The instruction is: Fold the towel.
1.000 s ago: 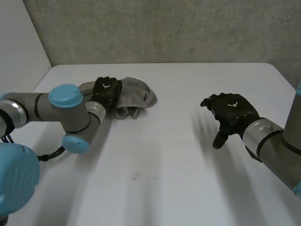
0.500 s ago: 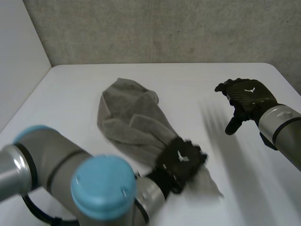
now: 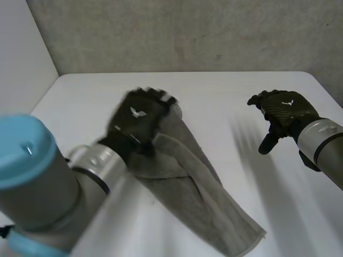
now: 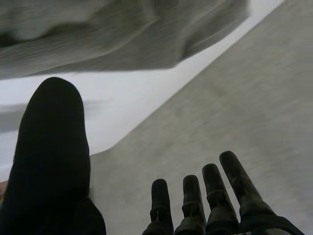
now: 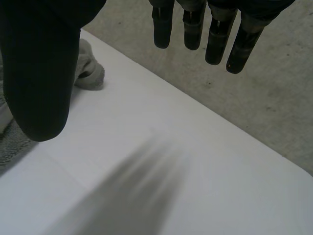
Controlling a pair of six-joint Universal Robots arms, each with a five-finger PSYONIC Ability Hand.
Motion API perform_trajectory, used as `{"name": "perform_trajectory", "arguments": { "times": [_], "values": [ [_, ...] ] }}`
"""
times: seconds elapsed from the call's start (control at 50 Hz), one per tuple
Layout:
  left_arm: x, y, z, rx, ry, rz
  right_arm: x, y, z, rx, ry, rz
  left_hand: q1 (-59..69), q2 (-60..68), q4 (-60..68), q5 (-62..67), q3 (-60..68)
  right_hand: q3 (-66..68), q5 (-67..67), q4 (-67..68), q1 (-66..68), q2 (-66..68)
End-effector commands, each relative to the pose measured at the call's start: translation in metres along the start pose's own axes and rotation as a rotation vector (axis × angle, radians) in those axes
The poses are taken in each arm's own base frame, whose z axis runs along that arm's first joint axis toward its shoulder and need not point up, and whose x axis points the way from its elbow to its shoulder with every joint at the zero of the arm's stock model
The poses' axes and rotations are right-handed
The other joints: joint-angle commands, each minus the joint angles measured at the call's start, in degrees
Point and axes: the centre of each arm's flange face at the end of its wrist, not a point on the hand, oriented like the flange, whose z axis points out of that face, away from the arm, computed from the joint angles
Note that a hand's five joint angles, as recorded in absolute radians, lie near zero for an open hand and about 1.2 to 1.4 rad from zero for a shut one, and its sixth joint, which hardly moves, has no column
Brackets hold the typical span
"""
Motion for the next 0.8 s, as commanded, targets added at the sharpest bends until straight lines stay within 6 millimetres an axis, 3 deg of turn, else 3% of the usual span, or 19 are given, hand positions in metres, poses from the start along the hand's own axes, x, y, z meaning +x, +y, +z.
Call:
{"name": "perform_trajectory", "arguments": {
  "times": [0.02,0.1,0.22,0.26,0.32,0.52,0.62,0.66,0.8],
  "values": [
    [-0.073,0.029,0.03,-0.063,-0.134,-0.011,-0.013,-0.005,-0.003,0.005,-0.041,-0.004,3.3,3.67,3.63,3.82,3.52,-2.24,-3.03,-3.32,-0.83,-3.34],
    [-0.088,0.055,0.046,-0.111,-0.099,-0.023,-0.038,-0.009,-0.003,0.012,-0.114,-0.02,7.34,7.71,7.67,7.86,7.56,-2.24,-3.03,-3.32,-0.83,-3.34],
    [-0.111,0.071,0.052,-0.137,-0.126,-0.038,-0.061,-0.009,0.002,0.019,-0.185,-0.036,7.17,7.55,7.51,7.7,7.4,-2.24,-3.03,-3.32,-0.83,-3.34],
    [-0.129,0.077,0.051,-0.15,-0.167,-0.049,-0.083,-0.01,0.011,0.036,-0.267,-0.045,7.34,7.71,7.68,7.87,7.57,-2.24,-3.03,-3.32,-0.83,-3.34],
    [-0.143,0.082,0.047,-0.169,-0.203,-0.057,-0.1,-0.011,0.024,0.05,-0.341,-0.016,7.17,7.55,7.51,7.7,7.4,-2.24,-3.03,-3.32,-0.83,-3.34],
    [-0.153,0.086,0.021,-0.198,-0.223,-0.078,-0.158,-0.004,0.065,0.05,-0.544,0.201,6.34,6.71,6.67,6.86,6.56,0.54,-0.26,-0.55,1.95,-0.57],
    [-0.158,0.086,0.01,-0.204,-0.239,-0.085,-0.175,-0.002,0.075,0.05,-0.578,0.247,6.0,6.37,6.34,6.53,6.23,1.04,0.25,-0.04,2.45,-0.06],
    [-0.16,0.087,0.006,-0.209,-0.242,-0.09,-0.189,0.007,0.089,0.043,-0.594,0.291,6.0,6.37,6.34,6.53,6.23,1.88,1.09,0.79,3.29,0.78],
    [-0.166,0.092,-0.007,-0.222,-0.243,-0.111,-0.218,0.033,0.1,0.004,-0.633,0.294,5.83,6.2,6.17,6.36,6.06,9.96,9.16,8.87,11.37,8.86]
  ]
}}
